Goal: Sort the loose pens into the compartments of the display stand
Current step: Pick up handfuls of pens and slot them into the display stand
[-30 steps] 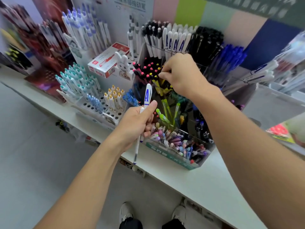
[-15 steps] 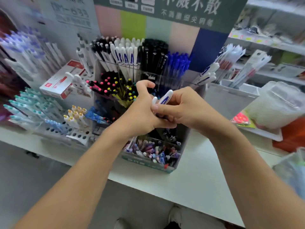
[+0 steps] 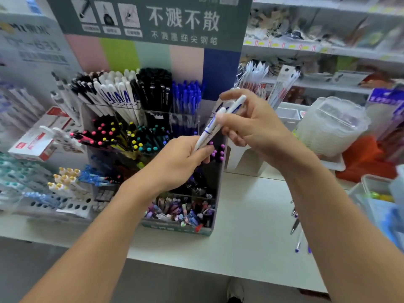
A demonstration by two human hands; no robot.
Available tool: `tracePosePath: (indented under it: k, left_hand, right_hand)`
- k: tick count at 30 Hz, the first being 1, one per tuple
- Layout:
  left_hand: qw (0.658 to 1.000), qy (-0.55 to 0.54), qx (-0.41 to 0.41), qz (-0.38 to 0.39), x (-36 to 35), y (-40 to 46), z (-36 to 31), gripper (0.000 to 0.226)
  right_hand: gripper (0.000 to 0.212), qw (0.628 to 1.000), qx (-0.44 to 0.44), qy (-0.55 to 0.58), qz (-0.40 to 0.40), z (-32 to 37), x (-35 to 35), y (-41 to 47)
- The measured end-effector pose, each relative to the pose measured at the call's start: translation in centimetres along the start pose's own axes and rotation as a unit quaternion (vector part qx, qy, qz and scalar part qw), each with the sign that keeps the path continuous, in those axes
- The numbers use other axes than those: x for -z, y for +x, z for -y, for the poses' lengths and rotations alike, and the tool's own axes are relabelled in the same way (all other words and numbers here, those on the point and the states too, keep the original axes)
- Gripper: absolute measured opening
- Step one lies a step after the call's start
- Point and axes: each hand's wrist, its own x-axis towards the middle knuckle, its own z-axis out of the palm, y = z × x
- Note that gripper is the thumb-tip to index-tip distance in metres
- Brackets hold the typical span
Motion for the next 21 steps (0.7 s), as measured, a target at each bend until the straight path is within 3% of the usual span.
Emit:
tracePosePath:
  k: [2,5,9,11,15,18,21]
  left_hand:
    - [1.0,0.025,-0.014,-0.011,0.2,0.5,-0.7,0.035]
    - [0.998,0.047,-0.019,-0.034,0.5,1.1,-1.5,0.037]
    - [0.992,0.074,-0.063,-0.081,0.6,1.5,-2.3,0.024]
    - [0.99,0.081,-0.059,-0.103,1.0,1.6,-2.2,0.016]
    - [0.982,0.063,-0.004,-0.176,1.9,1.0,-0.5,0.048]
    - [0.983,0.04,0.009,-0.181,1.4,0.6,0.4,0.035]
    - [0.986,0.004,0.0,-0.166,1.1,0.6,0.3,0.024]
  right_hand:
    - [0.022,0.999,0.021,-0.024,-0.014,0.5,0.0,0.2]
    - [0.041,0.995,0.037,-0.089,0.01,1.2,0.2,0.5]
    - [0.033,0.99,0.05,-0.116,0.063,2.5,0.6,1.5]
    - [0.03,0.983,0.107,-0.149,0.007,3.4,1.5,2.3]
    - [0.03,0.907,0.228,-0.304,-0.18,4.8,4.1,3.5]
    - [0.028,0.882,0.189,-0.41,-0.135,4.2,2.7,4.8]
    - [0.024,0.831,0.144,-0.533,-0.064,2.7,1.4,5.9]
